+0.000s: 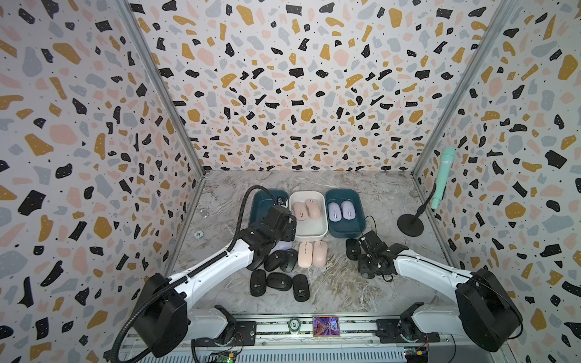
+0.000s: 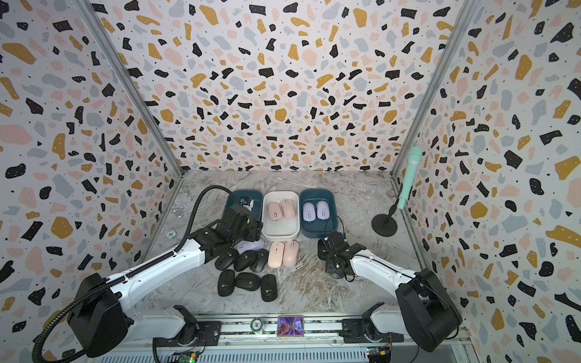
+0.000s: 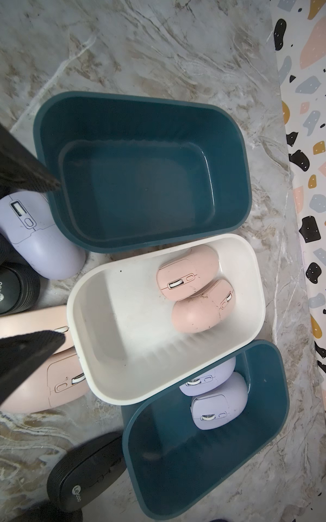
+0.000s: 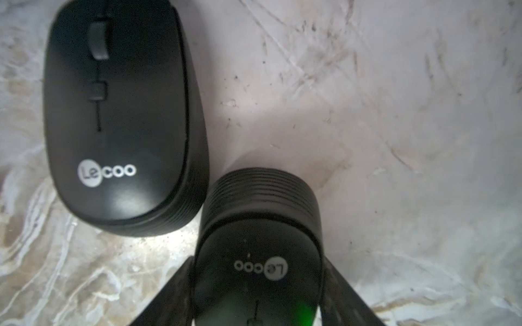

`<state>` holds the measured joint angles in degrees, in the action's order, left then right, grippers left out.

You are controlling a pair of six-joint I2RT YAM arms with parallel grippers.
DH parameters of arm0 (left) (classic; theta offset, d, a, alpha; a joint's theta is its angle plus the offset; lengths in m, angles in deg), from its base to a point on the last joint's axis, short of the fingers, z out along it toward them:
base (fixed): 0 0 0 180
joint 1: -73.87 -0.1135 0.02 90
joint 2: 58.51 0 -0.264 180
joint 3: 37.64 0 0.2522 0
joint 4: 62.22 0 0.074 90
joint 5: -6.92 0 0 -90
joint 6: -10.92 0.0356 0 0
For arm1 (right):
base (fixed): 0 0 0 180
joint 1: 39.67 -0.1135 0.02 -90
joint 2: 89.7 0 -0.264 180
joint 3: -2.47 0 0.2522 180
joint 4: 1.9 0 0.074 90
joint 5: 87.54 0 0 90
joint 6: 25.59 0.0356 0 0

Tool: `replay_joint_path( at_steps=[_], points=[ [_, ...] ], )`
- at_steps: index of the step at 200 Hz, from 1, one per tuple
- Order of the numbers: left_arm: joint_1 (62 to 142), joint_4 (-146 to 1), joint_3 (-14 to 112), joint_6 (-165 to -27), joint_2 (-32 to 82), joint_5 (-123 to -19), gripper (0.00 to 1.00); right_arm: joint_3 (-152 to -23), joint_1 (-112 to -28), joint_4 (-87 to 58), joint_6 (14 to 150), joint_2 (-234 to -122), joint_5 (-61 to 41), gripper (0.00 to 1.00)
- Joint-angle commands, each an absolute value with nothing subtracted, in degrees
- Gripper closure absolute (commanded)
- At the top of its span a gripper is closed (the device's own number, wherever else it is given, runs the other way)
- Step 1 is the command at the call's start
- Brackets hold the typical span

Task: Place the mice by color into the storage box
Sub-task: Pick up the mouse from the center of the board.

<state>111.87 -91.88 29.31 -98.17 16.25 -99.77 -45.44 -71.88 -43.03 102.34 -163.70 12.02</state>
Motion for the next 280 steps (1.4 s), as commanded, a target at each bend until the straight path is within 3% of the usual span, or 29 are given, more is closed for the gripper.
replay_joint_path(
  at_steps=[1, 90, 177, 238, 280],
  points=[
    [112.0, -92.1, 29.7, -97.6, 15.9, -100.0, 0.23, -44.4, -71.7, -42.6, 103.1, -164.4, 11.1, 0.35],
    [112.1, -94.5, 28.5, -97.3, 13.8, -98.8, 0.23, -44.5, -71.7, -43.6, 103.3, -162.8, 10.9, 0.42],
    [112.1, -103.2, 28.6, -95.8, 10.6, -100.3, 0.23, -56.9, -71.9, -54.9, 102.0, -155.3, 13.6, 0.42],
    [112.0, -104.6, 29.3, -97.1, 9.5, -106.0, 0.23, -66.7, -74.2, -53.4, 98.7, -160.9, 14.2, 0.42],
    [111.9, -106.2, 29.7, -97.0, 9.1, -109.7, 0.23, -75.8, -78.3, -48.3, 95.7, -170.5, 12.6, 0.42]
  ],
)
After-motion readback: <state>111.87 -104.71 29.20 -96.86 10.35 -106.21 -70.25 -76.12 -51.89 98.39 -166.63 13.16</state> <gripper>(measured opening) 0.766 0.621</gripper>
